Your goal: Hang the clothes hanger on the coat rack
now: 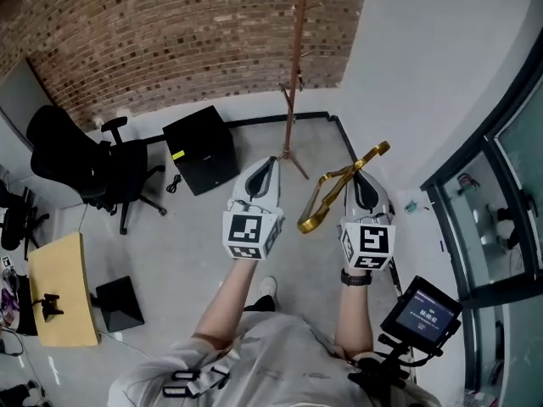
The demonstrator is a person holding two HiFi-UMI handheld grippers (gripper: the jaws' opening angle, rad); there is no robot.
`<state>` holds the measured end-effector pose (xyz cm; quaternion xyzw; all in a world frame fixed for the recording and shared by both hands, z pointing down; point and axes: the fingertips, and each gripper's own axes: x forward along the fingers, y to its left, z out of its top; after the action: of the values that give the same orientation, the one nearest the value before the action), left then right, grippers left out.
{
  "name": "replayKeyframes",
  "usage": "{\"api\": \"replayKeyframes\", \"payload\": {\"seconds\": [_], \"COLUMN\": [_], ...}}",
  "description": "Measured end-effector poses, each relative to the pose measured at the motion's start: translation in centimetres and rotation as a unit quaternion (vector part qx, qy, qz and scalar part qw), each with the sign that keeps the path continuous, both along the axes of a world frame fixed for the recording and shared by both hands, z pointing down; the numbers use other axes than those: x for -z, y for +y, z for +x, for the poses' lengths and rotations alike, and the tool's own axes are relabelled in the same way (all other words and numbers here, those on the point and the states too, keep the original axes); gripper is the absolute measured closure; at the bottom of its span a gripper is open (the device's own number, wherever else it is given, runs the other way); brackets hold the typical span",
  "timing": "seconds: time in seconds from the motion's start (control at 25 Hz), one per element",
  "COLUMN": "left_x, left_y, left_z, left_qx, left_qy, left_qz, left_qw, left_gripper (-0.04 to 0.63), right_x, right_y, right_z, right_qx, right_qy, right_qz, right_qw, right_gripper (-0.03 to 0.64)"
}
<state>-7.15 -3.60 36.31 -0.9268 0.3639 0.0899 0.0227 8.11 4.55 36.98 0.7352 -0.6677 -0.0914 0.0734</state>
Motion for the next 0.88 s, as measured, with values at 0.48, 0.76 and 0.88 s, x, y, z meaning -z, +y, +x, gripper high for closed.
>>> {"api": "replayKeyframes", "payload": {"seconds": [0.48, 0.76, 0.88], "left_x": [-2.7, -3.1, -3.4], "left_y": [-16.0, -22.0, -26.9], "left_z": [5.1, 12.5, 15.5], "left_qx": [-0.034, -0.052, -0.033], "left_qy": [-0.003, -0.015, -0.020], "left_qz": [-0.036, -0.028, -0.022], "left_qw": [0.9988, 0.9981, 0.9990], "left_gripper": [0.595, 0.595, 0.595], "right_x": [-1.6, -2.3, -2.6], "right_y": [-16.9, -23.8, -29.0], "right_z": [1.4, 8.1, 11.4], "right_qx": [0.045, 0.040, 0.051], "right_qy": [-0.011, -0.011, -0.007], "right_qz": [-0.025, -0.016, -0.015], "right_qw": [0.999, 0.999, 0.999], "right_gripper": [0.606, 0.606, 0.606]}}
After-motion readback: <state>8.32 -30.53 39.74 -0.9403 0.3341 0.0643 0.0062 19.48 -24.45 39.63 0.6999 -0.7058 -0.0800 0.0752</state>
